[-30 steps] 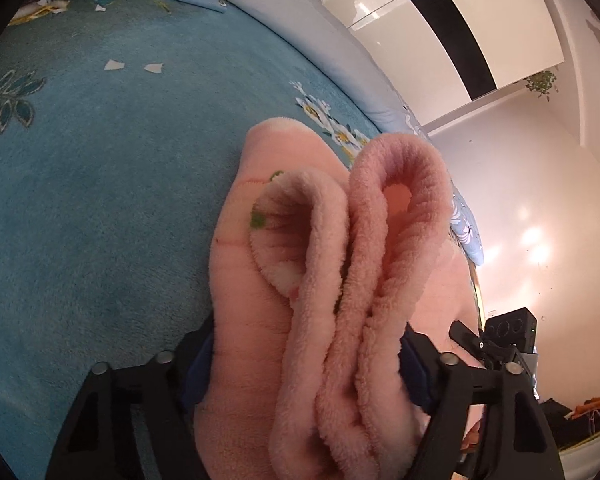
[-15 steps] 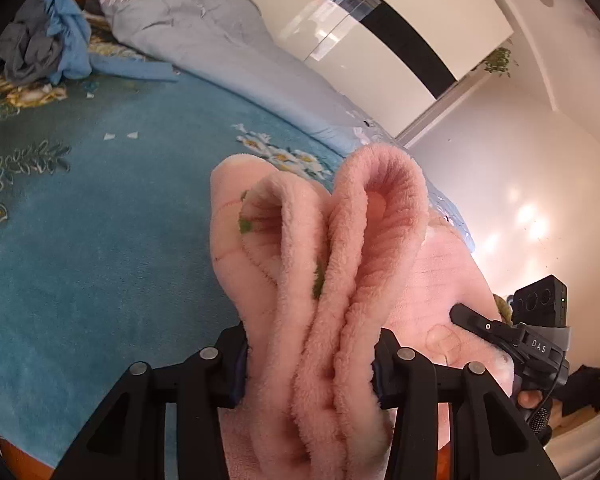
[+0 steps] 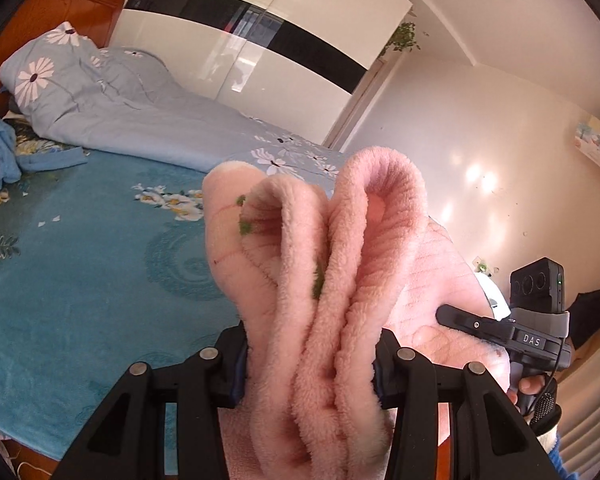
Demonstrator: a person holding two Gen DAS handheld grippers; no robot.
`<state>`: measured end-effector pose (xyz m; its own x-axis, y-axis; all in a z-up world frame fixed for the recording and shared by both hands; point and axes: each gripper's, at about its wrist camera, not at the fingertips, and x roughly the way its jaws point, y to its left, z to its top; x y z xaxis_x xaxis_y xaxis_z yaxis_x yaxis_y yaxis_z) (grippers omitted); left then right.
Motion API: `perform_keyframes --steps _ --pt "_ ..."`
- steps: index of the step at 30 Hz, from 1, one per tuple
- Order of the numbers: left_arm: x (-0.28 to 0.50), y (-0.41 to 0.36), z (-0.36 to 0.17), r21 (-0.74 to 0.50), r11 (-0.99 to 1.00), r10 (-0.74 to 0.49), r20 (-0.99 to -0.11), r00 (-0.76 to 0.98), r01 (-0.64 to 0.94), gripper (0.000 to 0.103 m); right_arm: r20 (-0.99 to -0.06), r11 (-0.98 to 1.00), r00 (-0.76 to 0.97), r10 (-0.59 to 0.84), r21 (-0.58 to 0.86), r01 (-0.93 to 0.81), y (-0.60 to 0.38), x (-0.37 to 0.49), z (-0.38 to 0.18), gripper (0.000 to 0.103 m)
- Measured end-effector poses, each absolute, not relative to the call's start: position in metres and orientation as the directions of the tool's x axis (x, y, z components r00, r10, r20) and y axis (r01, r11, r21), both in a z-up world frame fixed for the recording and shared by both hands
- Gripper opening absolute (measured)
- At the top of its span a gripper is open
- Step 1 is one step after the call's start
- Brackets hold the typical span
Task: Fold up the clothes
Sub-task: 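Carry the lifted fleece bundle with both tools toward the clothes stack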
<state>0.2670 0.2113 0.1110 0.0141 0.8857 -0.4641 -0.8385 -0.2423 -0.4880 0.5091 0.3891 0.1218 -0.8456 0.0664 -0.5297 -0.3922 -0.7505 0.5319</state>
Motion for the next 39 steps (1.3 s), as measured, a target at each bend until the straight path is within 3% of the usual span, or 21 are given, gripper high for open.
perform_keyframes --steps 12,19,25,31,35,39 --pt "0.389 0.357 0.194 -0.395 0.047 0.858 -0.454 0.240 -0.917 0.048 -0.466 -0.717 -0.833 0.299 0.466 -0.518 0.466 0.660 0.185 0.044" --pt "0.460 0.470 0.230 -0.450 0.200 0.810 -0.425 0.405 -0.870 0.048 -0.504 -0.648 -0.738 0.448 0.385 -0.657 0.548 0.752 0.248 0.044" --pt "0.509 0.550 0.223 -0.565 0.217 0.748 -0.427 0.508 -0.796 0.048 -0.557 -0.589 -0.649 0.519 0.317 -0.743 0.617 0.804 0.276 0.045" --pt "0.527 0.594 0.175 -0.613 0.158 0.680 -0.501 0.536 -0.774 0.048 -0.616 -0.550 -0.636 0.464 0.363 -0.752 0.671 0.823 0.226 0.048" --pt "0.510 0.618 0.122 -0.649 0.073 0.657 -0.539 0.527 -0.757 0.051 -0.691 -0.431 -0.604 0.397 0.441 -0.787 0.706 0.834 0.154 0.061" --pt "0.506 0.619 0.101 -0.669 0.069 0.658 -0.527 0.538 -0.740 0.057 -0.630 -0.405 -0.674 0.386 0.541 -0.737 0.715 0.851 0.125 0.068"
